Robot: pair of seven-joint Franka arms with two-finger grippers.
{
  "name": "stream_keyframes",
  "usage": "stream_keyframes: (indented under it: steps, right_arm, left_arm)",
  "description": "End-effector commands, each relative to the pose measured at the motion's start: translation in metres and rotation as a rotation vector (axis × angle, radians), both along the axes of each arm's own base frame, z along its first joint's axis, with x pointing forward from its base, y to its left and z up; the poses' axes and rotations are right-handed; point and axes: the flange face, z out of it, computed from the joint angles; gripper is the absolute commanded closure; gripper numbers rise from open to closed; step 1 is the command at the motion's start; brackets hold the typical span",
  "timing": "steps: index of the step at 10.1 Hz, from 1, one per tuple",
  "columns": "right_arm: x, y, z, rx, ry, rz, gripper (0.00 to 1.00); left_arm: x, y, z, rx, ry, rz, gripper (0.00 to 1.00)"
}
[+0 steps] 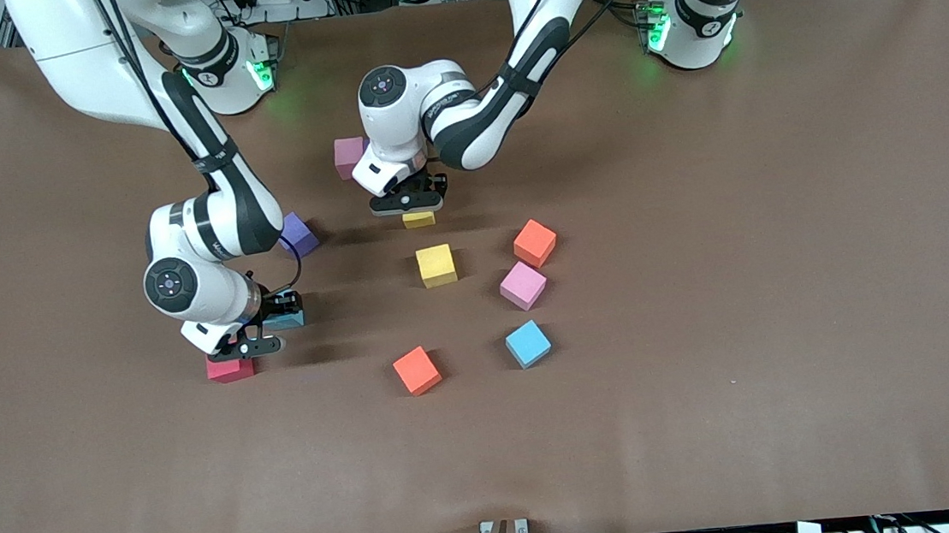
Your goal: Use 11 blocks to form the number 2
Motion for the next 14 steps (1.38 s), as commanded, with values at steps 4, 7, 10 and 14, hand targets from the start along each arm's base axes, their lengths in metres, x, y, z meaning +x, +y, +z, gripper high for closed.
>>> stream_keyframes:
  steps: [4, 7, 10, 14]
  right_arm:
    - [-0.003, 0.006, 0.039, 0.014, -0.022, -0.122, 1.00]
    - [-0.004, 0.022, 0.052, 0.009, -0.020, -0.175, 1.00]
    - [-0.013, 0.045, 0.063, -0.004, -0.023, -0.291, 1.00]
    - [-0.053, 0.074, 0.078, -0.066, 0.038, -0.531, 1.00]
  left_arm:
    - [-0.006, -0.006, -0.013, 0.030, -0.095, -0.069, 0.00]
    - [-0.006, -0.007, -0.008, 0.020, -0.093, -0.051, 0.00]
    - [-0.001, -0.009, 0.016, -0.002, -0.105, -0.044, 0.00]
    - [-0.018, -0.009, 0.057, 0.053, -0.086, -0.106, 0.00]
